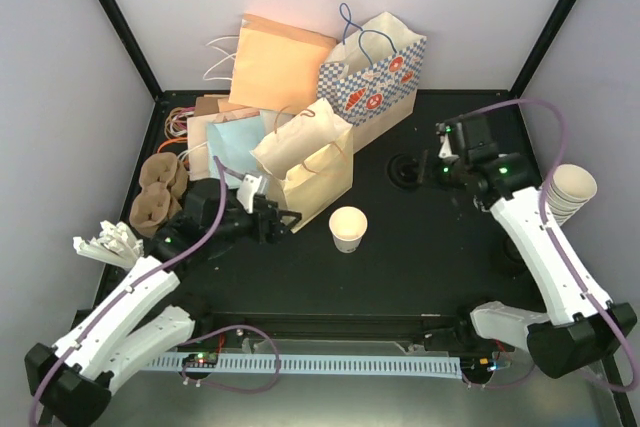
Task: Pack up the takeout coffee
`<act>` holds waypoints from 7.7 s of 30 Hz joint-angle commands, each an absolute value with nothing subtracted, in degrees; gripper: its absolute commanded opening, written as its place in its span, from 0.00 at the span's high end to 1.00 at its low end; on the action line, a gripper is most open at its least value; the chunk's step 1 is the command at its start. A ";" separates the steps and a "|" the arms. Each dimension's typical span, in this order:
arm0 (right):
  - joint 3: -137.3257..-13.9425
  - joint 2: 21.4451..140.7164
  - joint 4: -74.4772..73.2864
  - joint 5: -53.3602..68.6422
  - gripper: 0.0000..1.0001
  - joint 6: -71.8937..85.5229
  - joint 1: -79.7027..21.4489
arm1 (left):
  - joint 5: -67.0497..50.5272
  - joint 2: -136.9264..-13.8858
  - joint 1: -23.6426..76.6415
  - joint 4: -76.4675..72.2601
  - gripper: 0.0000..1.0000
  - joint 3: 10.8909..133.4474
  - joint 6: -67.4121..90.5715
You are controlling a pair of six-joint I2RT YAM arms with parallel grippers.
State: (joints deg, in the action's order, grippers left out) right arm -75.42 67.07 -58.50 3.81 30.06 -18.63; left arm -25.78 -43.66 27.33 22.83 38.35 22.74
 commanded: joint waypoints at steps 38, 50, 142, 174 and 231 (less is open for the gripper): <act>-63.18 78.03 -44.20 -1.60 0.99 22.50 -43.46 | -24.55 -66.22 41.18 4.53 0.24 39.10 36.53; -63.46 78.81 -44.82 -0.78 0.99 22.06 -44.80 | -25.65 -67.78 41.22 3.98 0.27 39.02 36.67; -49.93 56.33 -25.25 -4.15 0.31 14.79 -47.85 | -21.50 -62.91 41.67 -0.49 0.61 33.66 31.91; -65.15 80.76 -46.15 -11.34 0.09 16.38 -52.79 | -24.39 -72.99 39.09 -0.54 0.66 39.41 32.92; -66.23 86.64 -49.13 -8.51 0.27 13.85 -53.00 | -28.40 -83.95 38.87 -0.39 0.69 42.97 31.58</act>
